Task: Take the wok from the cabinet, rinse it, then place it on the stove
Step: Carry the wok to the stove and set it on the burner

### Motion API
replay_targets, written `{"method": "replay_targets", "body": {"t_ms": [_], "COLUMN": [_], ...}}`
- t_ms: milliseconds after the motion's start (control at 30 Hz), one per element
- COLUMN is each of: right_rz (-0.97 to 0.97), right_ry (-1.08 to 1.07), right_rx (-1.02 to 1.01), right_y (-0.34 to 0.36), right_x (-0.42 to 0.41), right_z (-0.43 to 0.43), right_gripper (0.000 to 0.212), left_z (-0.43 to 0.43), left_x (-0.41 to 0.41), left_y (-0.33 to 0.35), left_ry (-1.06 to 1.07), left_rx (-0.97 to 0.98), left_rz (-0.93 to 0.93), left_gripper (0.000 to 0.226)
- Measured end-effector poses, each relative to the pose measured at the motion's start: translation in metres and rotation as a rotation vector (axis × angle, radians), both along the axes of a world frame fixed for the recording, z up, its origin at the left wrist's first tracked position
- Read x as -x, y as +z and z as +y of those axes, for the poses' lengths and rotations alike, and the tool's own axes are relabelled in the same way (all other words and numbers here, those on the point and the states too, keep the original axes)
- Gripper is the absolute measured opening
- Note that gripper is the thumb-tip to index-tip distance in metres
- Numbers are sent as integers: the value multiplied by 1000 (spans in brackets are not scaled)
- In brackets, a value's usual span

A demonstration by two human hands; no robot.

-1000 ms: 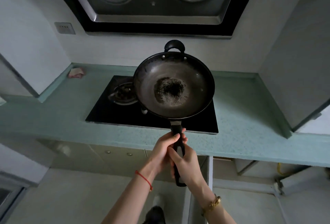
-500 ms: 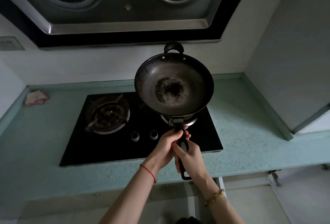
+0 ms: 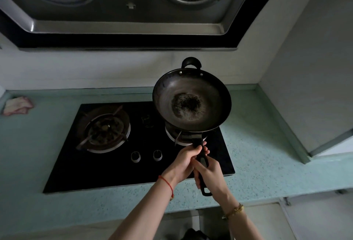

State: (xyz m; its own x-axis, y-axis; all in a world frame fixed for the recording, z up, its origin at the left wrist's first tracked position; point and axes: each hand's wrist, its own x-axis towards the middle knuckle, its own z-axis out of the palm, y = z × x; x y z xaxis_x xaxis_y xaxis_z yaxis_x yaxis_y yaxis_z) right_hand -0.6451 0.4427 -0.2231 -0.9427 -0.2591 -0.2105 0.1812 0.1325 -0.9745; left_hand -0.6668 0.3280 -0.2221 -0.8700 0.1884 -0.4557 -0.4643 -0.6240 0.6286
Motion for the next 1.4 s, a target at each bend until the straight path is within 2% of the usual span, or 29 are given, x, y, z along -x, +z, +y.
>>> {"method": "replay_targets", "body": {"t_ms": [567,1167,1400], "right_rz": [-94,-128,-205], "right_ry": [77,88,62], "right_rx": [3,-30,-14], "right_y": [-29,-39,-41], "right_x": [30,37,33], "right_z": [30,24,16], "right_gripper": [27,34,25], "left_z": [26,21,12], "left_x": [22,25,26], "left_y": [-37,-47,-42], "left_ry": [47,59,-8], "left_rx": [-13,-19,7], "left_rz": [-97,-116,-172], "left_gripper": [30,33,36]}}
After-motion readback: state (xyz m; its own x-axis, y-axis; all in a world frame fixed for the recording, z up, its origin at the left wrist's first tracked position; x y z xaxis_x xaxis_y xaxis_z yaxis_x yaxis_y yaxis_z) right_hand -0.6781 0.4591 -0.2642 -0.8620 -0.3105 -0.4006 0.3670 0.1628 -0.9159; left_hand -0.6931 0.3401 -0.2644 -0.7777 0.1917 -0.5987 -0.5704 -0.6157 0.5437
